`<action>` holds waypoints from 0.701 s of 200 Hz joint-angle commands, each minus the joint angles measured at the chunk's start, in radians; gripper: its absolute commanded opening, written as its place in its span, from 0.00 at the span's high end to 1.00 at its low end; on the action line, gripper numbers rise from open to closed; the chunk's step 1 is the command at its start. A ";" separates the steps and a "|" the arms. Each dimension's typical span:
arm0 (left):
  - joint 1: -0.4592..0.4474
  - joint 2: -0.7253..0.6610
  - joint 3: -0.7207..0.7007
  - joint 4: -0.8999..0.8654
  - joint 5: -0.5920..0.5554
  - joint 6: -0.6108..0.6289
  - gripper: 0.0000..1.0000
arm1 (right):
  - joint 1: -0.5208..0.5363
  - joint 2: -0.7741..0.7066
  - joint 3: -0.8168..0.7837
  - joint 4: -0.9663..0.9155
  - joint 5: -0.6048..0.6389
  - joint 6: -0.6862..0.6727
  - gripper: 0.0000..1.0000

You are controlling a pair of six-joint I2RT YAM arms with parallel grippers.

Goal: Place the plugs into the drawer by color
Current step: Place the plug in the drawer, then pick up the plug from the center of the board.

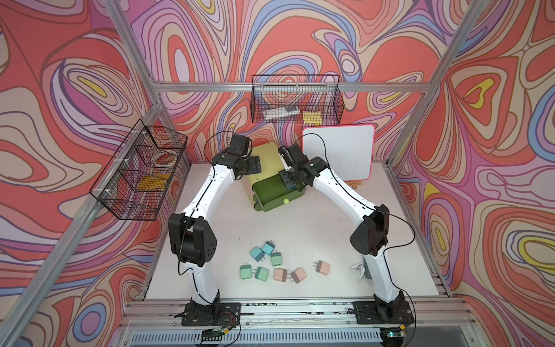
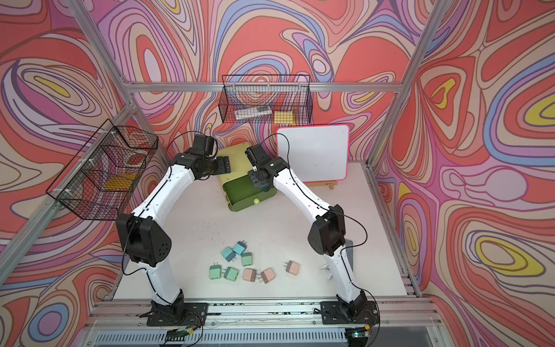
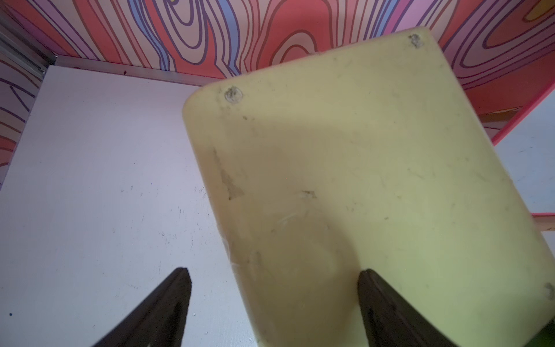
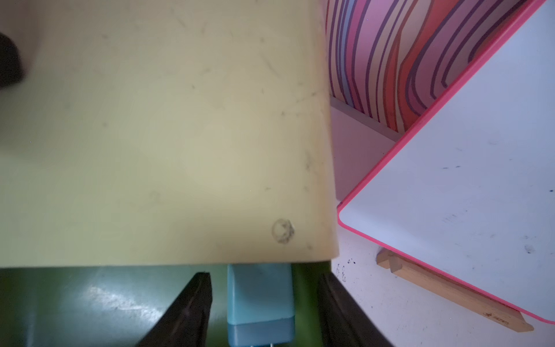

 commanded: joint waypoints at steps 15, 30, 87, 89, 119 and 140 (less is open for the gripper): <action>0.007 -0.039 -0.031 -0.038 -0.001 -0.006 0.14 | 0.065 -0.239 -0.197 0.078 -0.040 0.025 0.40; 0.007 -0.047 -0.038 -0.044 0.005 -0.009 0.14 | 0.111 -0.346 -0.373 0.148 -0.025 0.031 0.40; 0.007 -0.058 -0.086 -0.041 0.021 -0.006 0.14 | 0.321 -0.634 -0.971 0.454 -0.026 0.122 0.40; 0.007 -0.058 -0.086 -0.041 0.021 -0.007 0.14 | 0.327 -0.634 -0.983 0.464 -0.029 0.128 0.40; 0.007 -0.066 -0.090 -0.038 0.020 -0.001 0.14 | 0.403 -0.567 -1.083 0.556 -0.057 0.167 0.40; 0.007 -0.074 -0.101 -0.032 0.017 0.001 0.14 | 0.427 -0.502 -1.095 0.591 -0.055 0.181 0.38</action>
